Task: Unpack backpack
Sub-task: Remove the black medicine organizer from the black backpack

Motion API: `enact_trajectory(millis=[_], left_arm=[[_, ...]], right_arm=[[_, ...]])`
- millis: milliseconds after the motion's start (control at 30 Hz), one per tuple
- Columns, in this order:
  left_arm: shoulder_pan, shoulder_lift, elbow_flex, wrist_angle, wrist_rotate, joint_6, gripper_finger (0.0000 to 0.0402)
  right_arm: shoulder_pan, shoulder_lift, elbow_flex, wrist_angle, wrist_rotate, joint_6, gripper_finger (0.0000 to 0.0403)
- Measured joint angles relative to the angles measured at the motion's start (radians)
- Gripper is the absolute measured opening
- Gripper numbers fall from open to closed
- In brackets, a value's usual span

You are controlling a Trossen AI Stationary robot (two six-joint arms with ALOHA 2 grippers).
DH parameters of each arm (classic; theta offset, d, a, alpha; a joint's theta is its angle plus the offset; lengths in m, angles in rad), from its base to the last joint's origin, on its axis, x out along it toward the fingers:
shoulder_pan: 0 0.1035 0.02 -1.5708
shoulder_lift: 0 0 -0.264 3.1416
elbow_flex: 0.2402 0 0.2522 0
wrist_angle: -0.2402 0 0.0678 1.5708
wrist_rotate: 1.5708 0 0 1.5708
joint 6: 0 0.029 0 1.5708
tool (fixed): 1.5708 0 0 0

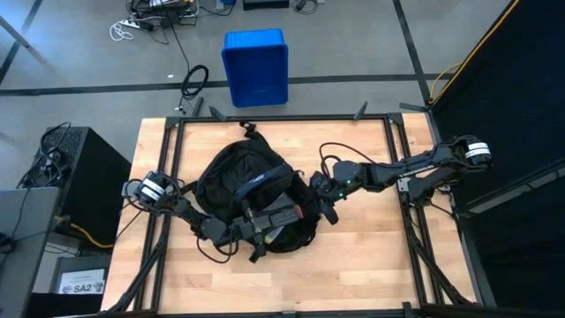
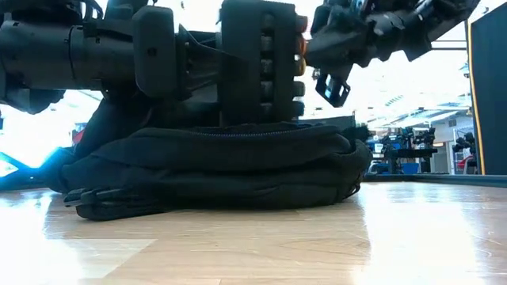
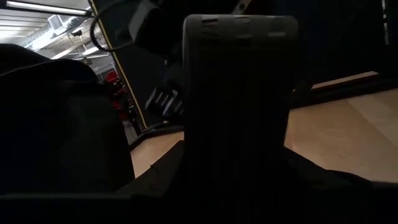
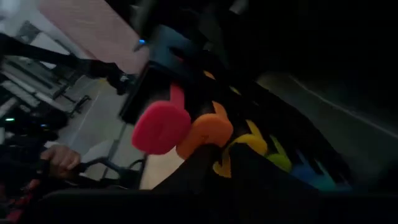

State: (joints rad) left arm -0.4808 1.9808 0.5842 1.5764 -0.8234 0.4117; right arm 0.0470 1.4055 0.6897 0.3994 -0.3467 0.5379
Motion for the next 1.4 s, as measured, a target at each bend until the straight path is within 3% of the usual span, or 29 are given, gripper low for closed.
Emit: enact_trajectory(millis=[333,900,1400], left_arm=[[0.003,0.0,0.001,-0.004,0.01,0.002,0.0137],[0.003,0.003,0.009,-0.014,0.027,-0.046,0.0137],[-0.005,-0.011,0.037,-0.003,0.058,-0.046,0.0137]], right_arm=[[0.031,0.0,0.088,-0.006,0.015,-0.008,0.0036],[0.035,-0.002,0.092,-0.052,0.037,-0.017,0.0037],[0.033,-0.003,0.09,0.038,0.008,-0.014,0.0043]])
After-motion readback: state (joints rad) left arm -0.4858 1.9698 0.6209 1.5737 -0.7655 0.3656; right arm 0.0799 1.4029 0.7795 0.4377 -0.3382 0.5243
